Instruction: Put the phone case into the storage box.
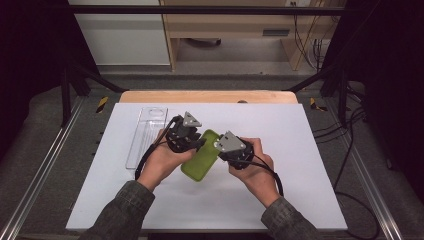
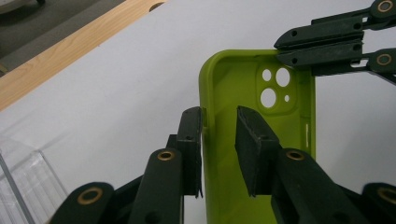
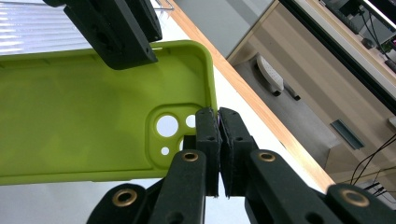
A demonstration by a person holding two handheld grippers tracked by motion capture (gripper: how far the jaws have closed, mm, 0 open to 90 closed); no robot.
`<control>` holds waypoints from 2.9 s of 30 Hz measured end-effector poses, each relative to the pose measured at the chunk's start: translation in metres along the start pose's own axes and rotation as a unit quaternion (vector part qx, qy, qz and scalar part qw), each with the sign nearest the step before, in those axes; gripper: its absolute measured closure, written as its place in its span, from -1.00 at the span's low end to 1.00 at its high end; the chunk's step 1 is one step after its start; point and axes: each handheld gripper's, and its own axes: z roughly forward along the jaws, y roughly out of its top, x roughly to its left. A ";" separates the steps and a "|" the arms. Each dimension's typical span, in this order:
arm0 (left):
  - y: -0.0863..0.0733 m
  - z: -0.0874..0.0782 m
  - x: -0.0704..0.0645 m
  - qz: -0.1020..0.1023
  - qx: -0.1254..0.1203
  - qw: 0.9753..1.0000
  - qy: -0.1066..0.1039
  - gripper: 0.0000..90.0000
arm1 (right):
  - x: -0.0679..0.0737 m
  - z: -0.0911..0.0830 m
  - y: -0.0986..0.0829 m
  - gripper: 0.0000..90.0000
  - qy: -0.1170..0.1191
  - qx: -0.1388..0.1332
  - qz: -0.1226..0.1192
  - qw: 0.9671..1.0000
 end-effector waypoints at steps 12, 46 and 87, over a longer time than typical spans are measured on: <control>0.001 0.000 0.002 -0.003 0.011 1.000 -0.002 0.63 | 0.001 -0.001 0.003 0.94 -0.003 -0.002 -0.008 1.000; -0.003 0.001 0.005 -0.001 0.007 0.999 0.041 0.92 | 0.008 -0.002 0.016 0.94 -0.007 -0.004 -0.014 1.000; -0.018 -0.002 0.002 0.025 -0.030 0.994 0.102 0.94 | -0.026 -0.010 0.007 -0.77 0.094 -0.079 0.181 0.976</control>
